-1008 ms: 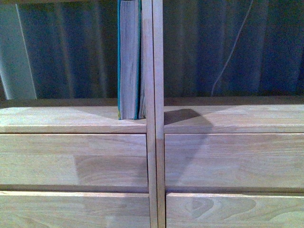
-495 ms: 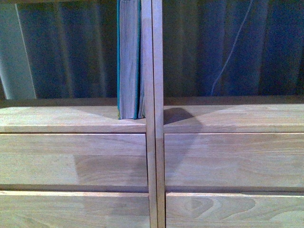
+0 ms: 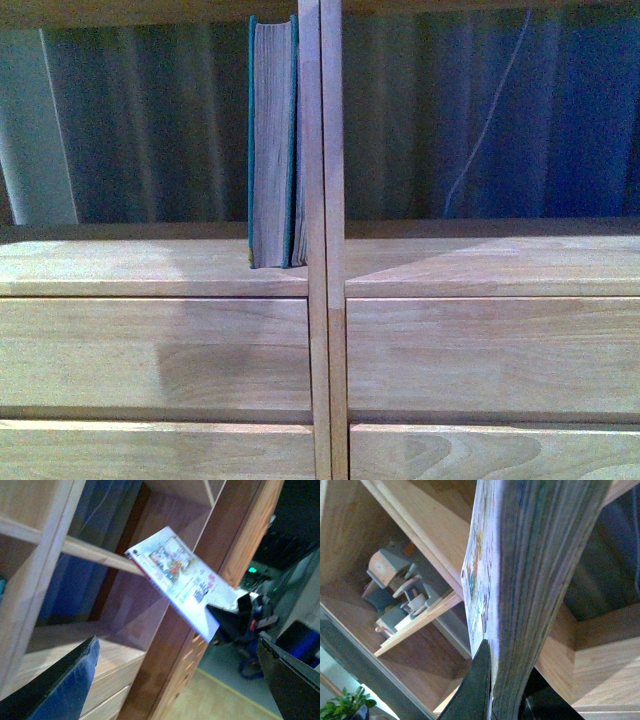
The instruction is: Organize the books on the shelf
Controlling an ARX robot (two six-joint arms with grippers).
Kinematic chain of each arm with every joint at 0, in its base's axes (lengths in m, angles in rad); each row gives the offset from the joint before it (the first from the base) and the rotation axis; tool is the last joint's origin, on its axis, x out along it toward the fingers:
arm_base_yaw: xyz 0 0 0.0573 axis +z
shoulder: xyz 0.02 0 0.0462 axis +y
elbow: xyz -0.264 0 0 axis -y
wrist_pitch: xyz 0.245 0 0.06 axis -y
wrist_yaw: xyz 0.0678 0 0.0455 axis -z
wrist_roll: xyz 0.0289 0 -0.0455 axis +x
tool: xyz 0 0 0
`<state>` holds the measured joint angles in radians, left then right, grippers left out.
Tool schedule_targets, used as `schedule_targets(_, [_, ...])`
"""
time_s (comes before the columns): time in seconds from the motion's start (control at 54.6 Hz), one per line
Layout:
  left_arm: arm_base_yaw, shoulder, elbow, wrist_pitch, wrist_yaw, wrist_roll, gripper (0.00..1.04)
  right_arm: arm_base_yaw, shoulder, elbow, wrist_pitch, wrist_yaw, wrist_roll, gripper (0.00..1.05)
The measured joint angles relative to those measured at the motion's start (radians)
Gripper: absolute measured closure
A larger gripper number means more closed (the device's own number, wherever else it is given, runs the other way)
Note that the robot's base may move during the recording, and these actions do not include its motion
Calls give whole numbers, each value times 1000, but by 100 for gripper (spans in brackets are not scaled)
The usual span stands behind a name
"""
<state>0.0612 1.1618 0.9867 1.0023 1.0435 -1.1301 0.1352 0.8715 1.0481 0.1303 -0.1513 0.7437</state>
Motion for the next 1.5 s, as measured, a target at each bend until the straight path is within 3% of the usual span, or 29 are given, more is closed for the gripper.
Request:
schedule_targets(0.202, [-152, 67, 64, 33, -131, -180, 7, 79, 12, 17, 23, 12, -12, 97])
schedule_targets(0.495, [-315, 122, 93, 42, -183, -149, 7, 163, -2, 23, 10, 54, -12, 97])
schedule_targets(0.733, [-369, 192, 150, -4, -242, -54, 7, 210, -53, 22, -31, 57, -16, 97])
schedule_targets(1.008, [-390, 240, 188, 63, -286, -46, 7, 275, -80, 10, -36, 69, -15, 97])
schedule_targets(1.502, [-444, 261, 212, 69, -295, -32, 7, 426, -75, -25, -27, 137, -19, 97])
